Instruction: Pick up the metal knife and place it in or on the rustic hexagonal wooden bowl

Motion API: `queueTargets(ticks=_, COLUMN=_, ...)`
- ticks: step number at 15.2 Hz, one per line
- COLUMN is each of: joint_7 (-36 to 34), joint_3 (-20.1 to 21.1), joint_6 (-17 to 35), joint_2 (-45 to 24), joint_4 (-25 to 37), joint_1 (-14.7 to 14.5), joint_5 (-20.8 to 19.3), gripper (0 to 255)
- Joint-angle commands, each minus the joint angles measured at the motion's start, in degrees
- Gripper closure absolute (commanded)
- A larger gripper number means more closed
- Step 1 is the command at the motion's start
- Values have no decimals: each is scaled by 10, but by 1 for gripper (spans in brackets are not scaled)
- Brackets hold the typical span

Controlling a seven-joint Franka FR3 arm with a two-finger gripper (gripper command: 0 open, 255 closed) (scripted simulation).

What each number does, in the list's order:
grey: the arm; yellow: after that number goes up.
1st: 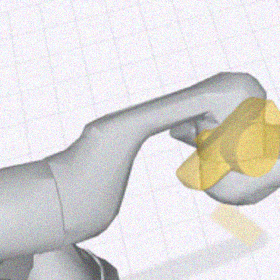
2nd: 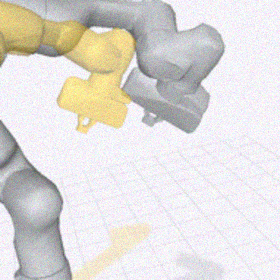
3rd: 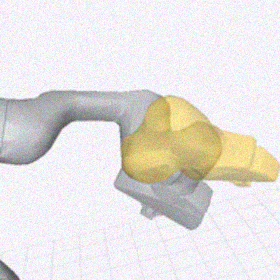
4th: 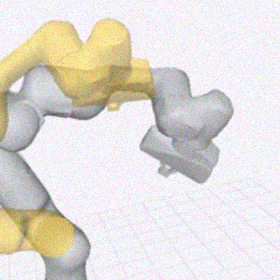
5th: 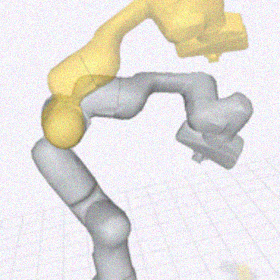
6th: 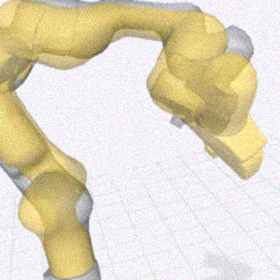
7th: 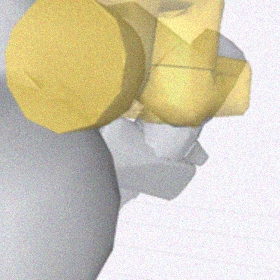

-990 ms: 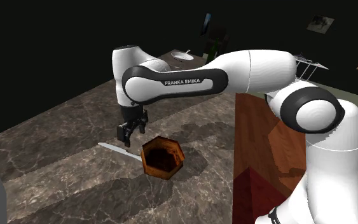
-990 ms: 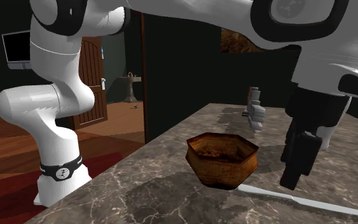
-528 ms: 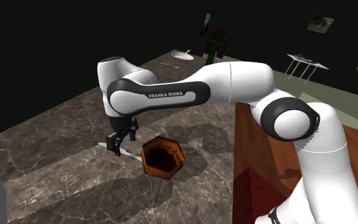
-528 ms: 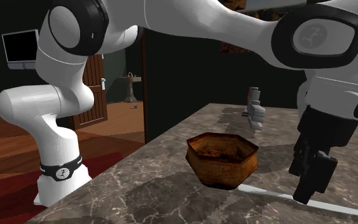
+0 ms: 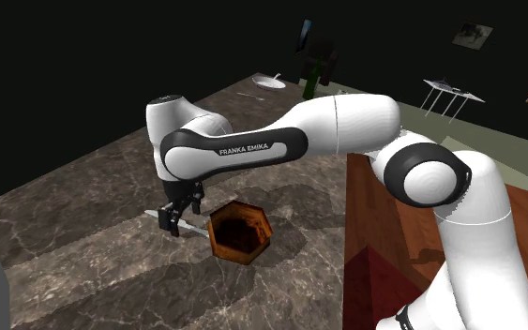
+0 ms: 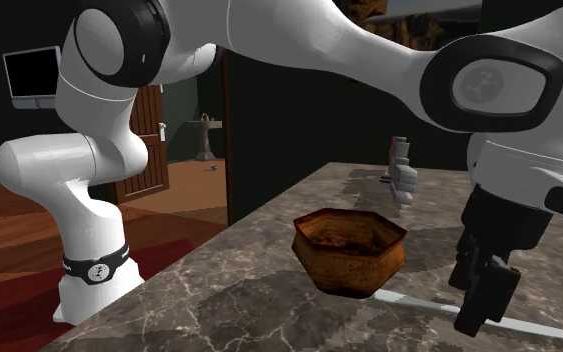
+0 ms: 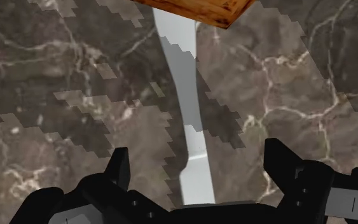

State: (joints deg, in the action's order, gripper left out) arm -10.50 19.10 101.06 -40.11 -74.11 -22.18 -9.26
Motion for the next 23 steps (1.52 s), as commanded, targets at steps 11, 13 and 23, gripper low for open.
queueTargets(ticks=11, joint_7=2, joint_3=-1, joint_6=-4, joint_2=-5, joint_4=9, joint_1=0, joint_5=-1, gripper=255)
queueTargets(ticks=13, joint_7=0, joint_3=0, joint_6=1, joint_2=0, joint_4=-1, joint_1=0, joint_5=0, gripper=255)
queueTargets(ticks=23, joint_7=2, joint_3=4, joint_6=-65, joint_2=18, joint_4=49, joint_1=-3, joint_5=6, gripper=255)
